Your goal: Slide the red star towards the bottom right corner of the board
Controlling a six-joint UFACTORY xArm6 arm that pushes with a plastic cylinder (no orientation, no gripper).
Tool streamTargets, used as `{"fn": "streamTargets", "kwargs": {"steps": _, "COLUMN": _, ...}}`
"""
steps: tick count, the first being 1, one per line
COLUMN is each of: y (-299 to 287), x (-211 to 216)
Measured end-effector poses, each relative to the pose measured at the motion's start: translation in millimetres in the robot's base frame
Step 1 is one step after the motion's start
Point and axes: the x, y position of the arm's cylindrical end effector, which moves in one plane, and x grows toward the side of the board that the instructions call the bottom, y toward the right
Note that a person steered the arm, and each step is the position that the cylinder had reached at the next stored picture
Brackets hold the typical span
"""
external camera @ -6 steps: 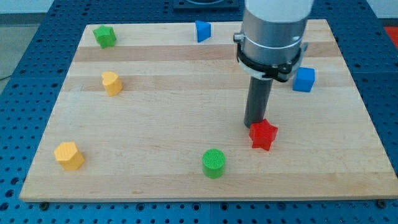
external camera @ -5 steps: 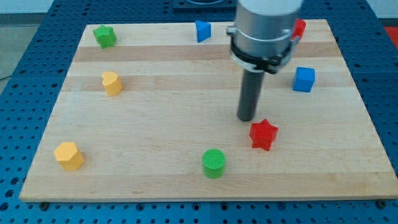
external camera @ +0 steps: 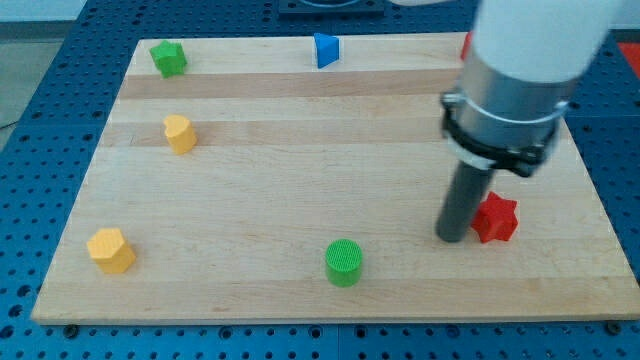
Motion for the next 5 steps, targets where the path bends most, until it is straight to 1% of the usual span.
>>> {"fn": "streamTargets", "kwargs": {"steps": 1, "y": -11.4, "x": -39.1}}
{"fn": "streamTargets", "kwargs": {"steps": 2, "y": 35.5, "x": -48.6}}
{"fn": "streamTargets", "kwargs": {"steps": 3, "y": 75.2, "x": -30.0}}
{"fn": "streamTargets", "kwargs": {"steps": 4, "y": 84.4, "x": -7.9}}
{"fn": "streamTargets", "kwargs": {"steps": 5, "y": 80.8, "x": -6.2}}
